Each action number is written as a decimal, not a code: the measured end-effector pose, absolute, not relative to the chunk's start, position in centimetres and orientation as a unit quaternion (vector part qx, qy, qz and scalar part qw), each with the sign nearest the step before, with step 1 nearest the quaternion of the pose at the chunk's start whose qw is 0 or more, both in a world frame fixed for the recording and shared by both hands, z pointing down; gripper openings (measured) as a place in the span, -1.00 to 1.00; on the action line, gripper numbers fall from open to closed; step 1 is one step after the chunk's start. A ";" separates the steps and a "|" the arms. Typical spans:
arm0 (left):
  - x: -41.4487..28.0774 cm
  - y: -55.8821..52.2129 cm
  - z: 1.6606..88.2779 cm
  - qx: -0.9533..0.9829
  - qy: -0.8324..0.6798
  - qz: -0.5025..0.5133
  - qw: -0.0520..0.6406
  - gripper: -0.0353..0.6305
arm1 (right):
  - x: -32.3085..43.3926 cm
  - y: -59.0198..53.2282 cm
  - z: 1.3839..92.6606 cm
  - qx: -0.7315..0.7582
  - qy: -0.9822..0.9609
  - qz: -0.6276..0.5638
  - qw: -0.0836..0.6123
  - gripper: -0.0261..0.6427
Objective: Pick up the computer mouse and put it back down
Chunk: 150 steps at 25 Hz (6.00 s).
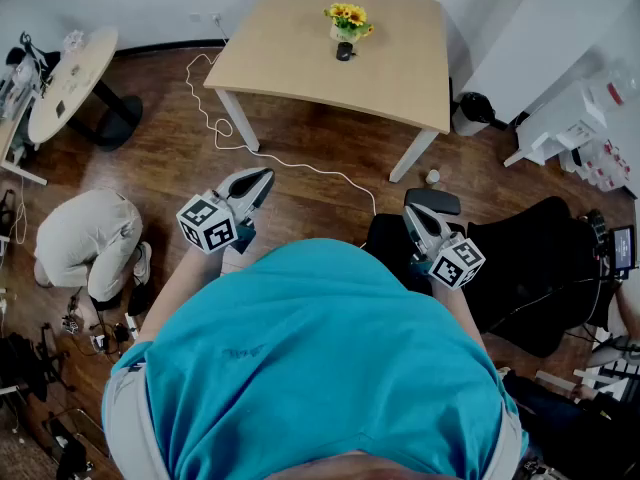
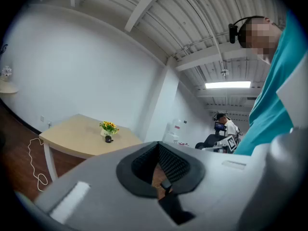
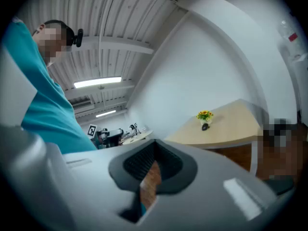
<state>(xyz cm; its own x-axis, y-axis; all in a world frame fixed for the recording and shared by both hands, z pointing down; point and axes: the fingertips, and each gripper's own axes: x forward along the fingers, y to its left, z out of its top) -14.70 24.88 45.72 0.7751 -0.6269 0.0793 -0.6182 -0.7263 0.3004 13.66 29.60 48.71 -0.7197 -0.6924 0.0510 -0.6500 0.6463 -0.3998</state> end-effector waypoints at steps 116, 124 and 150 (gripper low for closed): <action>3.0 -44.3 74.7 0.778 -0.427 0.341 0.308 0.04 | 27.0 -18.5 56.9 -0.461 0.837 -0.290 -0.049 -0.92; 4.0 -41.6 66.8 0.853 -0.354 0.207 0.322 0.04 | 24.3 -20.3 55.9 -0.437 0.857 -0.269 -0.048 -0.92; -7.3 -32.5 39.8 0.937 -0.266 -0.093 0.208 0.04 | 16.2 -27.0 44.5 -0.360 0.920 -0.157 0.000 -0.92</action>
